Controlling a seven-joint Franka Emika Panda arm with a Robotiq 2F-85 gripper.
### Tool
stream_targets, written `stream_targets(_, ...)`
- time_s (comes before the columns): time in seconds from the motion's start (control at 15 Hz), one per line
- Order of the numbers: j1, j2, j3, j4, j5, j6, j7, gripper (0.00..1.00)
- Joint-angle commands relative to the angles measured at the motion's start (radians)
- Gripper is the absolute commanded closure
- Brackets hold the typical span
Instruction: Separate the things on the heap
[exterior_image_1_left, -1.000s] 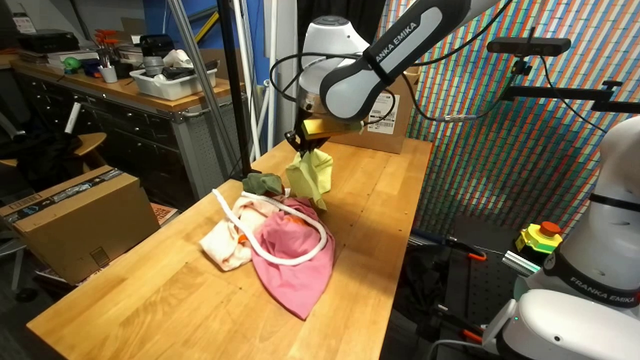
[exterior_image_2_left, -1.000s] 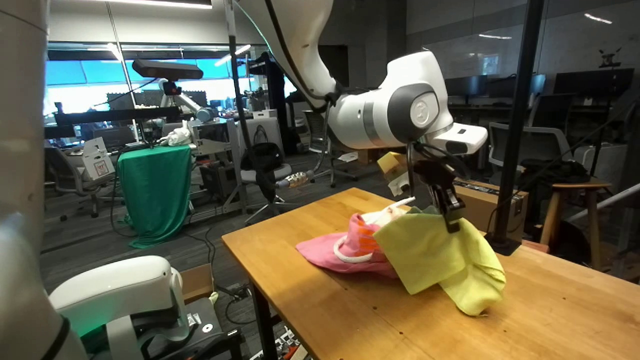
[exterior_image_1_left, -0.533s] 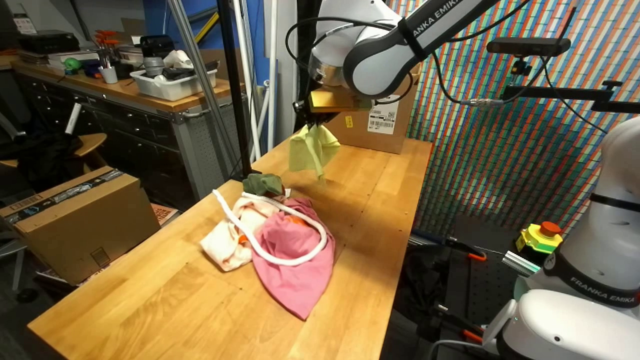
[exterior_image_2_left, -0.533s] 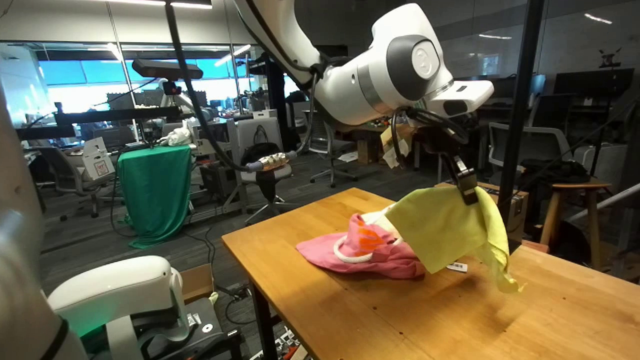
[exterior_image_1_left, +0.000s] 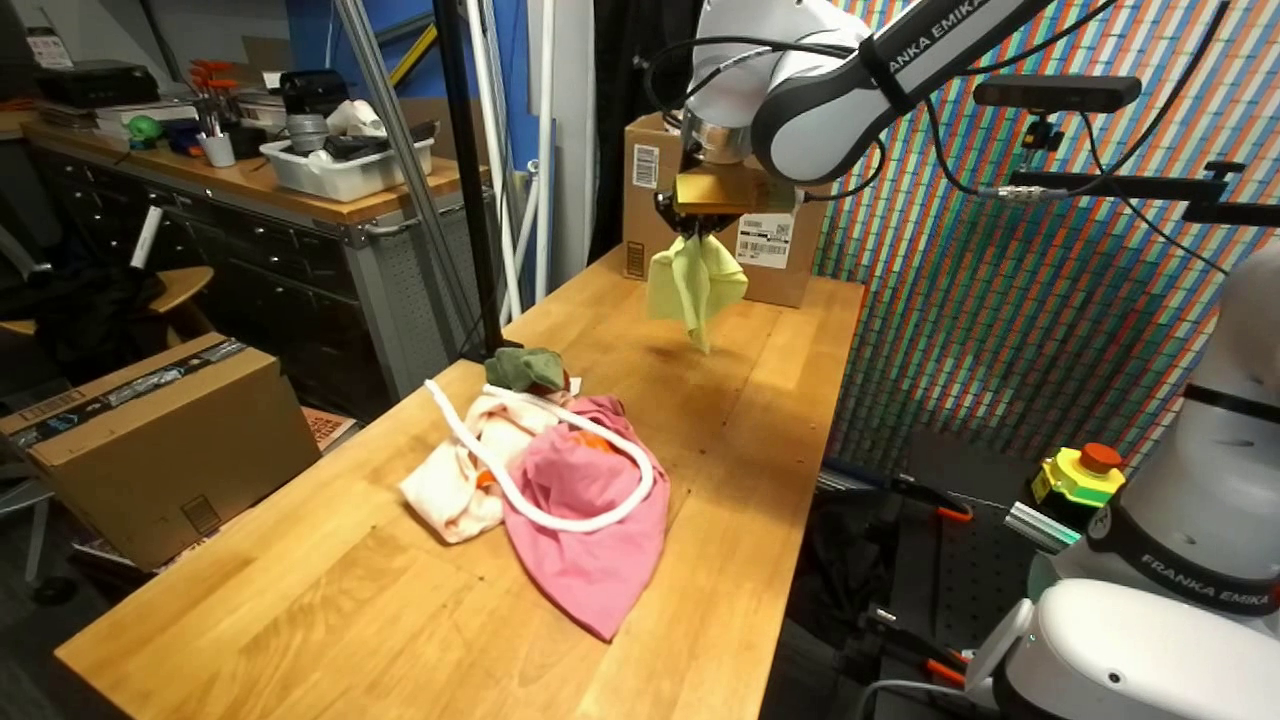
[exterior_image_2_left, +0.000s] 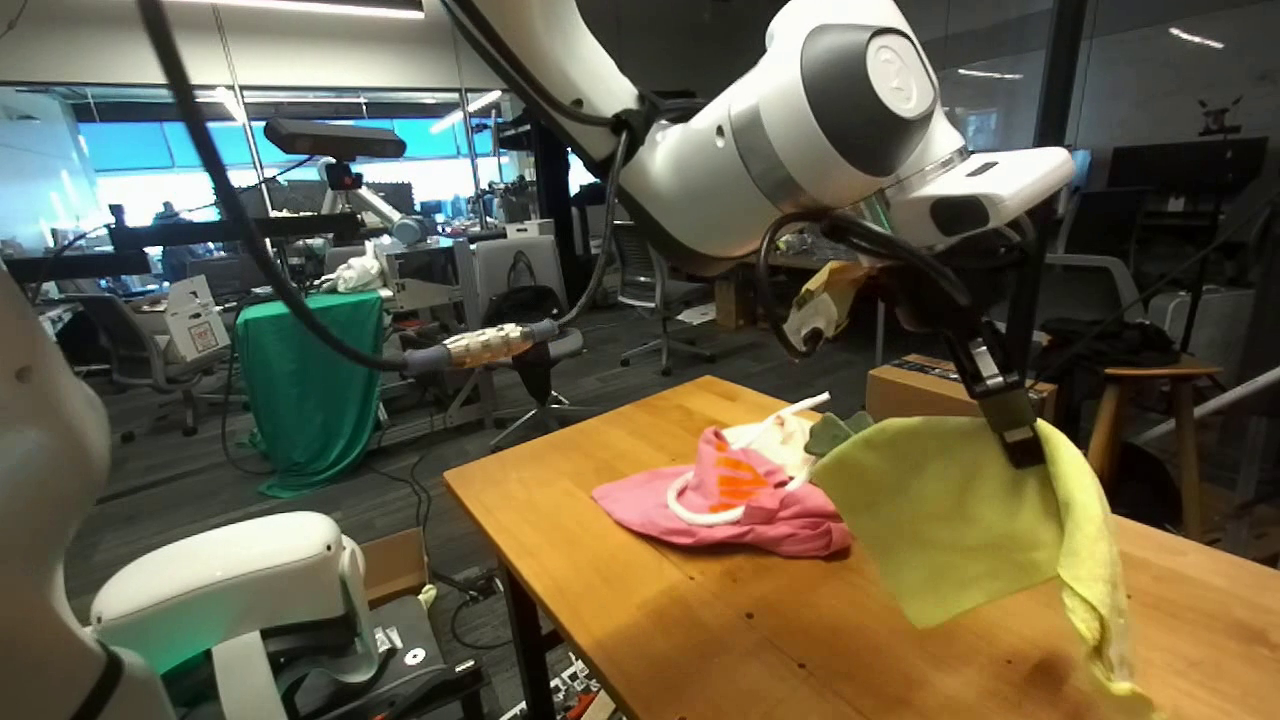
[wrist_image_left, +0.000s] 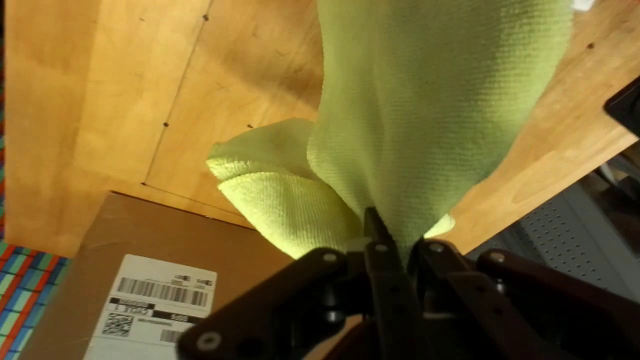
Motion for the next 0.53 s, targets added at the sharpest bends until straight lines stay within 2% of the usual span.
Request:
stream_targets(0.0,-0.068,-0.037,0.024,-0.026,-0.094,-0.062,0.117,0.94)
stream_targets(0.47,-0.136,0.013,0.015,0.019,-0.116,-0.190,0.218,0.94)
